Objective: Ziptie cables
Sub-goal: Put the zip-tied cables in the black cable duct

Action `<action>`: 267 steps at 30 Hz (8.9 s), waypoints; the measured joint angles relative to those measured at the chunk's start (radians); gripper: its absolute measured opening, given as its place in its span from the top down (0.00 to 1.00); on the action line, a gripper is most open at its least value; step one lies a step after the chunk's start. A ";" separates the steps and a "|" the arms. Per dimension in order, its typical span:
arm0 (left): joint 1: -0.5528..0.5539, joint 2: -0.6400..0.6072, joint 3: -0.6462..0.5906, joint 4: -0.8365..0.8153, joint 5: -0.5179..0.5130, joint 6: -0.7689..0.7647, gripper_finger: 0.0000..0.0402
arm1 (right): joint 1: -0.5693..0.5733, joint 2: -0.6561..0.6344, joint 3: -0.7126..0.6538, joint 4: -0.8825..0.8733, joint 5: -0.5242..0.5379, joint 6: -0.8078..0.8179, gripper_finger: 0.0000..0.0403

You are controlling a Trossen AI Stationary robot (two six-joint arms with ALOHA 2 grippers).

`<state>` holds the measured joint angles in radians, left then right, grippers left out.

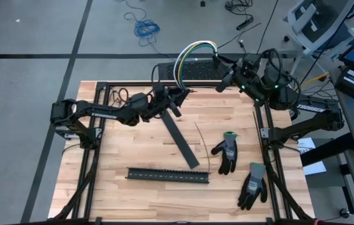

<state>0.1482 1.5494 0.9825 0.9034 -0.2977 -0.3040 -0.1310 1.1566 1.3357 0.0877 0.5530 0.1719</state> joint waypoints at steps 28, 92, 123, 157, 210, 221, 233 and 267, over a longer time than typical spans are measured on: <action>0.020 -0.156 -0.001 -0.473 -0.023 0.030 0.96 | 0.000 -0.080 0.000 -0.457 -0.003 -0.003 1.00; 0.067 -0.158 0.000 -0.454 0.288 -0.082 0.54 | 0.007 -0.078 0.000 -0.406 -0.111 -0.013 1.00; 0.100 -0.170 0.000 -0.430 0.340 -0.057 0.54 | 0.007 -0.095 0.000 -0.380 -0.111 -0.009 1.00; 0.094 -0.142 0.000 -0.464 0.206 0.056 0.54 | 0.008 -0.108 0.000 -0.346 -0.077 -0.035 1.00; 0.141 -0.143 0.000 -0.306 0.492 -0.082 0.54 | 0.009 -0.147 0.000 -0.441 -0.140 -0.073 1.00; 0.140 -0.143 0.000 -0.307 0.404 -0.054 0.54 | 0.008 -0.107 0.000 -0.380 -0.155 -0.053 1.00; 0.133 -0.143 0.000 -0.306 0.479 -0.057 0.54 | 0.009 -0.082 0.000 -0.362 -0.168 -0.087 1.00; 0.139 -0.143 0.000 -0.251 0.550 -0.107 0.54 | 0.008 -0.092 0.000 -0.405 -0.167 -0.079 1.00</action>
<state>0.2874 1.4059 0.9825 0.6521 0.2519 -0.4110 -0.1226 1.0644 1.3357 -0.3172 0.3862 0.0933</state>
